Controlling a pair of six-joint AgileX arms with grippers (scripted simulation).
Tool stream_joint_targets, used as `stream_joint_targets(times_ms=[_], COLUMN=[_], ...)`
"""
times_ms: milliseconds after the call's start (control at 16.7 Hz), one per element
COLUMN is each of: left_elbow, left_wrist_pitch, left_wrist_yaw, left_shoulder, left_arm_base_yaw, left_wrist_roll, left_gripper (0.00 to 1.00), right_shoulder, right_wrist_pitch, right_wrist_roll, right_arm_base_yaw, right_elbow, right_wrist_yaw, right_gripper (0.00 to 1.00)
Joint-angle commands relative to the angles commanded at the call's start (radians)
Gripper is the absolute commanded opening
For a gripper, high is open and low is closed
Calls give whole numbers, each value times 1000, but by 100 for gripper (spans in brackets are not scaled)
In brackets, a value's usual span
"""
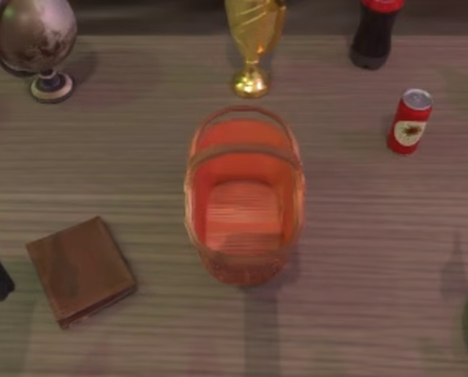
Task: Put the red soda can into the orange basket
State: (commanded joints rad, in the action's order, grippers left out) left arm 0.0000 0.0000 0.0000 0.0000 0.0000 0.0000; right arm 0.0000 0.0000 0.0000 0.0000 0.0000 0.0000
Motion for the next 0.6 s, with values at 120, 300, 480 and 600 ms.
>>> stream_joint_targets(times_ms=[120, 300, 480, 600], left_elbow=[0, 0, 0, 0], left_wrist_pitch=[0, 0, 0, 0], left_wrist_yaw=[0, 0, 0, 0], left_shoulder=[0, 0, 0, 0], left_arm_base_yaw=[0, 0, 0, 0], left_wrist_roll=[0, 0, 0, 0], left_gripper=[100, 100, 100, 100], right_shoulder=[0, 56, 204, 343], right_wrist_pitch=[0, -38, -136, -228], right_wrist_roll=[0, -9, -34, -58], right_arm_base_yaw=[0, 4, 10, 13], right_elbow=[0, 41, 157, 273], right_wrist_yaw=[0, -2, -3, -1], right_gripper=[100, 100, 100, 100])
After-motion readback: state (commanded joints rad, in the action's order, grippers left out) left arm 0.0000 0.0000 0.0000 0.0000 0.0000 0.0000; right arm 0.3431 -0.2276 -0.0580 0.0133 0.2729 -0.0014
